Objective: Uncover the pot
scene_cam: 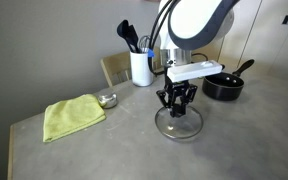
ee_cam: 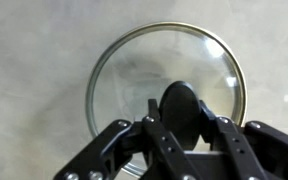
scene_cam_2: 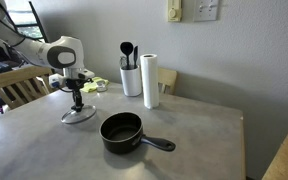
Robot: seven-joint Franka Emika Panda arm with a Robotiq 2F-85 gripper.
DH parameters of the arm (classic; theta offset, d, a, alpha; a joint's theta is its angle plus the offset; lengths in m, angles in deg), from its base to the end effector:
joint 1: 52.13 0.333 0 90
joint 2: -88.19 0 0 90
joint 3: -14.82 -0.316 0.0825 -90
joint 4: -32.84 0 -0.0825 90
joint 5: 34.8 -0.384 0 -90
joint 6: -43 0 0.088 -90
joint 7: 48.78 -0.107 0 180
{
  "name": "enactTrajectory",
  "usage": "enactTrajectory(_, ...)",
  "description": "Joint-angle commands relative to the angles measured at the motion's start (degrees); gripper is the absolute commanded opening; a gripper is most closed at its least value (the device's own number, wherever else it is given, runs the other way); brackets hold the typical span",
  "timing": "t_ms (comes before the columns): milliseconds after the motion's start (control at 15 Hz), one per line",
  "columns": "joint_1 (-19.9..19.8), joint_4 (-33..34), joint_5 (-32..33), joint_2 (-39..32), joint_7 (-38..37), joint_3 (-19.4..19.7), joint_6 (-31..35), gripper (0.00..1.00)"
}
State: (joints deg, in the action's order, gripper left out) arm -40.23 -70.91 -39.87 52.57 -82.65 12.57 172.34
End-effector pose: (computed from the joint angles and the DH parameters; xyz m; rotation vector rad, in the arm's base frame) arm 0.6125 0.1556 0.1838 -3.0528 0.6374 0.3052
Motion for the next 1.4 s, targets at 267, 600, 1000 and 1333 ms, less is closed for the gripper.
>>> enactTrajectory(267,-2.7,1.7,-5.8,-1.6,0.6,-0.9,-1.8,0.15)
enactTrajectory(600,-4.3,0.2,-8.4,-1.9,8.5,0.0,1.4,0.15)
enactTrajectory(1000,-3.3,-0.8,-5.9,-2.3,8.8,2.0,5.9,0.15)
enactTrajectory(1333,-3.1,0.2,-5.0,-2.0,7.0,2.7,0.0,0.71)
